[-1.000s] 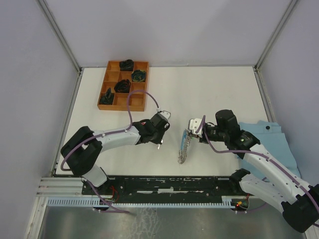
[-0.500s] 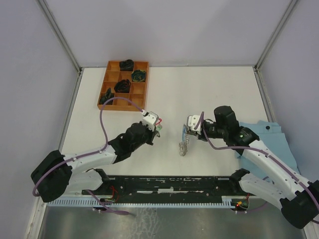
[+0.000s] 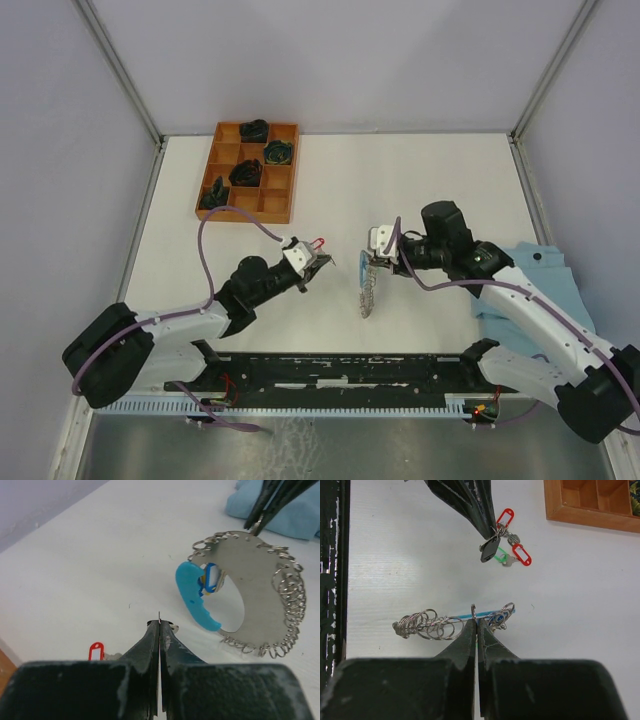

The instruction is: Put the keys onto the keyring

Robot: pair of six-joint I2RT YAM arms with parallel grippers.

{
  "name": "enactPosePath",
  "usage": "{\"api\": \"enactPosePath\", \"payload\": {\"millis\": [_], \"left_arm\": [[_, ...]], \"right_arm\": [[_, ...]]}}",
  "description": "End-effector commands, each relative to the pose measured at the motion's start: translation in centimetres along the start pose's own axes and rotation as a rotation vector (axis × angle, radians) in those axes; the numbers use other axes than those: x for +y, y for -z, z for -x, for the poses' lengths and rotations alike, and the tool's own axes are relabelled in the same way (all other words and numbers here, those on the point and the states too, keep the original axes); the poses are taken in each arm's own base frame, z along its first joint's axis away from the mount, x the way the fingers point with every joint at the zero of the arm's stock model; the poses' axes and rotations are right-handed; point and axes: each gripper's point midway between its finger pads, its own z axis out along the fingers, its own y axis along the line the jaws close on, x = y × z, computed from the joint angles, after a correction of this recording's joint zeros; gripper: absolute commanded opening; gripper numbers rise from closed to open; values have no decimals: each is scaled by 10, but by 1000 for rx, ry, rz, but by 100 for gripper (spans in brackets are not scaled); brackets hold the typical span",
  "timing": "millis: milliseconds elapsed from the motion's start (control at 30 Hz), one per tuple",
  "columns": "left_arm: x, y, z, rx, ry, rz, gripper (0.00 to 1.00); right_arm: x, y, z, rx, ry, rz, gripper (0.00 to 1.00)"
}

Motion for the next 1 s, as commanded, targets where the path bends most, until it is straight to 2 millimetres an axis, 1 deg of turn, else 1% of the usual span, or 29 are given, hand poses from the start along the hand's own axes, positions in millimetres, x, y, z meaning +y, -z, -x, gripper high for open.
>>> {"api": "enactPosePath", "payload": {"millis": [0, 133, 233, 400, 500, 667, 767, 967], "left_arm": [[-15, -3, 46, -199, -199, -123, 3], [-22, -4, 47, -191, -295, -186, 3], [-25, -3, 51, -191, -334, -211, 3], [-32, -2, 50, -181, -403, -258, 3], [-37, -1, 57, -202, -436, -272, 3], [-44, -1, 64, -208, -478, -295, 3], [-48, 1, 64, -214, -495, -301, 3], [-53, 1, 66, -222, -500, -307, 3]], "right_arm": [[-18, 4, 35, -82, 103, -11, 1], [-22, 1, 37, -87, 136, -11, 1], [-24, 0, 35, -73, 160, -12, 1], [-24, -2, 34, -65, 207, -6, 1], [-22, -7, 30, -50, 233, 7, 1], [-21, -19, 27, -21, 310, 21, 1], [-22, -24, 28, -17, 343, 18, 1], [-21, -29, 30, -19, 359, 26, 1]]}}
